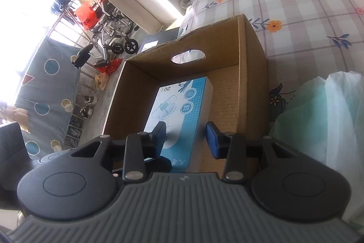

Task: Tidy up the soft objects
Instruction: 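Carry the blue box with the left tool into the cardboard box and release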

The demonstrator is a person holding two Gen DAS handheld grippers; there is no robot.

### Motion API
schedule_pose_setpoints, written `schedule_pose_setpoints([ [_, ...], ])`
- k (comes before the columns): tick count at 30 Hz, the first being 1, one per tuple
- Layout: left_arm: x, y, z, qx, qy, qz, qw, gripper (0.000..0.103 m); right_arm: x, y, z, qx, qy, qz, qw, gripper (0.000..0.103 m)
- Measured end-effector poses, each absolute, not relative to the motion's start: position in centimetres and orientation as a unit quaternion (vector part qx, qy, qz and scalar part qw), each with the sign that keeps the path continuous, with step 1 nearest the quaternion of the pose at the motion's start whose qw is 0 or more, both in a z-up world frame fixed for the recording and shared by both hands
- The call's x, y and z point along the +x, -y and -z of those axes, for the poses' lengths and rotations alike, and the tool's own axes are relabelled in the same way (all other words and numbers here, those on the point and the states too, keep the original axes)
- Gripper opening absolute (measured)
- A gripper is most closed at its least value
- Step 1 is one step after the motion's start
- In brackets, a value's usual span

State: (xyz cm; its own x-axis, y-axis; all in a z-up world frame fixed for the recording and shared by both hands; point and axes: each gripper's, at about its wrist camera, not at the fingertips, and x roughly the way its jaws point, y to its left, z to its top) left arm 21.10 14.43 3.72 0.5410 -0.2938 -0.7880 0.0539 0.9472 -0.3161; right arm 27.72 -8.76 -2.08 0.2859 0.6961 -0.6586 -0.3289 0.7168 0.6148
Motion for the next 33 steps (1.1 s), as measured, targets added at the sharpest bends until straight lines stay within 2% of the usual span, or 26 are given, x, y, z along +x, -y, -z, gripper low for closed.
schedule_pose_setpoints([
  [6,26.3,-15.6,0.7,-0.134,-0.522,0.073,0.839,0.06,30.5,9.0,2.9,0.197,-0.479,-0.324,0.792,0.039],
  [12,28.4,-15.9,4.7,-0.137,-0.57,0.052,0.808,0.059,29.1,13.3,2.7,0.228,-0.45,-0.333,0.796,0.039],
  [15,28.8,-15.5,6.2,-0.14,-0.59,0.058,0.793,0.055,26.8,15.1,3.0,0.242,-0.438,-0.333,0.799,0.04],
  [16,29.0,-15.2,6.9,-0.139,-0.6,0.059,0.785,0.049,26.0,15.6,3.2,0.245,-0.434,-0.334,0.8,0.04],
  [17,29.0,-14.9,7.3,-0.143,-0.604,0.06,0.782,0.05,25.2,15.9,3.3,0.248,-0.431,-0.335,0.801,0.04],
  [22,29.9,-14.4,7.2,-0.143,-0.591,0.056,0.792,0.047,23.2,17.0,4.1,0.268,-0.423,-0.333,0.799,0.04],
  [33,31.7,-14.3,7.3,-0.189,-0.567,0.018,0.801,0.047,22.6,18.1,5.2,0.286,-0.428,-0.31,0.799,0.041],
])
